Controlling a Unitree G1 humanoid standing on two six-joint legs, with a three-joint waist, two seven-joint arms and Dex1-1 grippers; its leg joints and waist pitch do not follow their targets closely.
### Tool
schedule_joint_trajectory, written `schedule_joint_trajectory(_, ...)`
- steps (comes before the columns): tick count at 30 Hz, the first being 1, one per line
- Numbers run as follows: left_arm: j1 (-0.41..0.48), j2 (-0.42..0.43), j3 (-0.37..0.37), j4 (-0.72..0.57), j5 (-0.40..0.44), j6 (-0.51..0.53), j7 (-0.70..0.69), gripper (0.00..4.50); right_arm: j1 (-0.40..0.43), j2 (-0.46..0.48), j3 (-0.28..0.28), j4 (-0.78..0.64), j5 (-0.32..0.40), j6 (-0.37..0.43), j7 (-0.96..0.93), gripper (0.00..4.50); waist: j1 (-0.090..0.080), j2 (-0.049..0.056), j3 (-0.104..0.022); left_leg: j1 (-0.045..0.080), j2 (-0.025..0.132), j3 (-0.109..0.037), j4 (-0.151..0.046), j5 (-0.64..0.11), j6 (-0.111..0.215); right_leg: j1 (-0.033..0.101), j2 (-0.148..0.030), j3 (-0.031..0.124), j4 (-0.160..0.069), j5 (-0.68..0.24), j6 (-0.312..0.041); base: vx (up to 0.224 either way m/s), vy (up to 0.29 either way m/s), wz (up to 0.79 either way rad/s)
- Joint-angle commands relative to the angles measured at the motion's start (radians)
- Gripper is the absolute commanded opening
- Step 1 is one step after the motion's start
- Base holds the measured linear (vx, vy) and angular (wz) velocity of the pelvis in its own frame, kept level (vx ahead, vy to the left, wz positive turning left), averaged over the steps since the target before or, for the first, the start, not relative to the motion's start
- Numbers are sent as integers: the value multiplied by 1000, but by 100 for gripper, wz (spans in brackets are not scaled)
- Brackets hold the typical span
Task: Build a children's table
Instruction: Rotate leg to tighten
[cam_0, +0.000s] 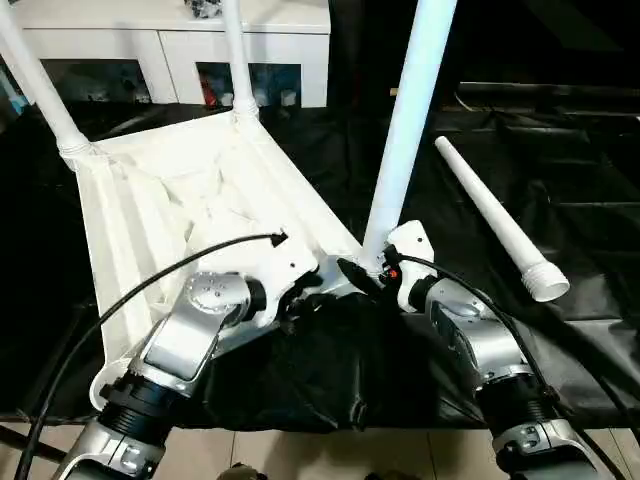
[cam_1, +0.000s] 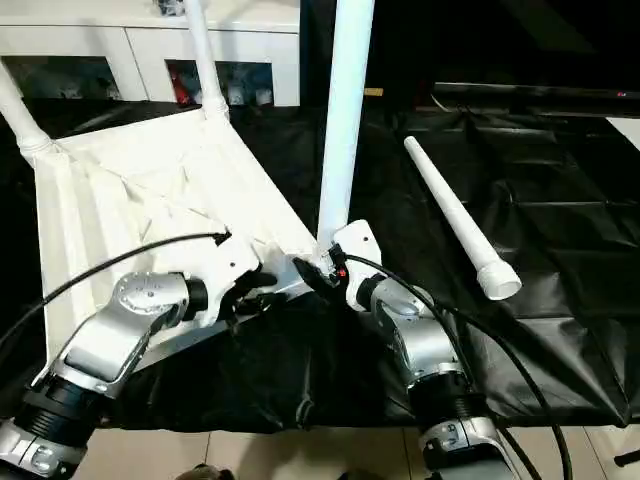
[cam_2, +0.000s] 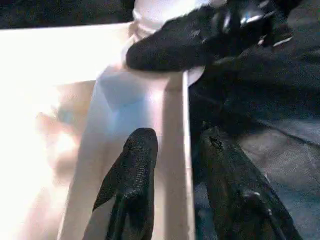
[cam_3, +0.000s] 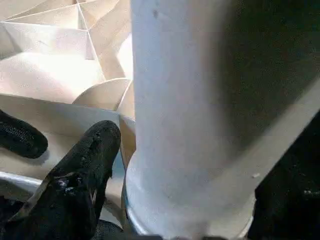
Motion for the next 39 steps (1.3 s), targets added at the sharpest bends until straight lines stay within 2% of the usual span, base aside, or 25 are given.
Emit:
schedule_joint_trajectory(1,-4,7,-17,25,16,-21,12,160,-2,-8,9,27,-7,1,0,381,6,12,-69,9,31,-10,-64,-247,13,52,-50,45,-65,-198,-201,0,0,0)
schedule_joint_trajectory(2,-8,8,-20,38,19,-27,18,160,-2,-9,10,27,-6,1,0,381,6,11,-69,8,31,-10,-64,-247,13,53,-50,45,-65,-197,-200,0,0,0)
schedule_joint_trajectory(3,-8,8,-20,38,19,-27,18,142,-2,-9,10,27,-6,1,0,381,7,11,-69,9,32,-10,-64,-249,11,53,-51,45,-65,-198,-201,0,0,0)
schedule_joint_trajectory(4,-15,5,-19,61,19,-40,25,142,-2,-9,10,25,-6,1,0,381,8,14,-68,10,31,-10,-64,-257,11,51,-50,45,-66,-208,-200,0,0,0)
schedule_joint_trajectory(6,-29,-4,-14,94,12,-54,24,123,4,-14,11,16,-4,3,4,381,10,10,-68,10,31,-9,-64,-261,9,52,-50,46,-68,-220,-196,0,0,0)
schedule_joint_trajectory(9,-42,-7,-17,128,12,-73,18,99,7,-20,12,17,-5,-1,8,381,15,11,-67,11,30,-10,-65,-275,7,51,-52,46,-72,-261,-183,0,0,0)
schedule_joint_trajectory(11,-50,-8,-19,150,14,-86,16,83,7,-24,14,19,-7,-5,10,381,18,12,-66,12,29,-10,-66,-289,3,48,-52,45,-77,-294,-169,0,0,0)
schedule_joint_trajectory(12,-55,-9,-20,160,14,-92,14,76,6,-24,13,21,-6,-5,11,381,19,17,-67,14,29,-11,-66,-294,0,47,-52,45,-77,-300,-167,0,0,0)
schedule_joint_trajectory(14,-65,-7,-27,181,15,-100,1,52,6,-26,12,22,-3,-5,14,381,18,15,-65,12,30,-12,-68,-313,-4,47,-52,44,-81,-326,-159,0,0,0)
schedule_joint_trajectory(16,-76,-4,-37,202,15,-104,-18,45,6,-29,11,20,-1,-4,16,381,19,18,-65,16,29,-13,-68,-333,-7,44,-52,43,-85,-360,-150,0,0,0)
schedule_joint_trajectory(17,-84,0,-45,216,17,-108,-31,29,7,-31,11,20,0,-5,17,381,18,20,-64,16,28,-14,-69,-344,-9,44,-53,43,-88,-380,-146,0,0,0)
schedule_joint_trajectory(19,-86,1,-47,220,18,-109,-34,19,7,-32,11,21,0,-5,17,381,17,16,-64,12,28,-15,-69,-343,-9,46,-54,42,-89,-388,-142,0,0,0)
schedule_joint_trajectory(20,-91,2,-47,227,16,-112,-39,11,7,-34,10,21,0,-6,18,381,18,20,-64,12,28,-15,-70,-342,-9,46,-55,42,-88,-390,-142,0,0,0)
schedule_joint_trajectory(22,-101,3,-47,246,12,-121,-48,4,6,-40,8,19,3,-7,22,381,18,21,-65,15,29,-14,-68,-338,-7,42,-53,43,-89,-381,-147,0,0,0)
schedule_joint_trajectory(27,-120,2,-37,283,-10,-160,-75,4,-5,-62,12,23,10,-27,65,381,21,21,-67,13,28,-13,-67,-330,-1,45,-53,42,-86,-350,-159,0,0,0)
schedule_joint_trajectory(28,-122,3,-35,287,-18,-181,-88,0,-10,-69,10,25,19,-26,84,410,21,21,-67,13,28,-12,-66,-326,0,45,-52,43,-85,-347,-160,0,0,0)
schedule_joint_trajectory(29,-118,8,-30,282,-35,-220,-120,0,-19,-82,5,27,36,-22,122,410,22,12,-67,11,29,-12,-66,-316,8,47,-54,43,-84,-349,-160,0,0,0)
schedule_joint_trajectory(32,-107,21,-31,259,-51,-247,-159,0,-30,-105,7,29,52,-14,182,422,24,13,-69,10,32,-12,-66,-297,17,48,-56,43,-80,-331,-169,0,0,0)
schedule_joint_trajectory(34,-93,37,-36,238,-64,-274,-196,0,-38,-127,18,23,59,-15,242,444,25,13,-70,10,33,-12,-64,-291,20,48,-56,43,-77,-315,-178,0,0,0)
schedule_joint_trajectory(36,-78,54,-37,216,-85,-285,-236,0,-47,-149,32,14,69,-18,310,444,25,15,-70,10,34,-11,-64,-273,23,48,-55,44,-73,-282,-190,0,0,0)
schedule_joint_trajectory(37,-78,54,-37,216,-85,-285,-236,0,-47,-149,32,14,69,-18,310,444,24,5,-71,9,35,-9,-63,-269,27,48,-54,44,-72,-273,-193,0,0,0)
schedule_joint_trajectory(38,-66,69,-39,204,-99,-301,-270,0,-53,-171,52,1,75,-26,381,444,28,10,-73,8,35,-9,-60,-250,36,50,-56,44,-67,-252,-203,0,0,0)
schedule_joint_trajectory(39,-62,75,-40,202,-102,-310,-282,0,-54,-179,62,-4,78,-30,410,444,29,10,-73,8,36,-8,-59,-237,40,51,-55,44,-65,-237,-205,0,0,0)
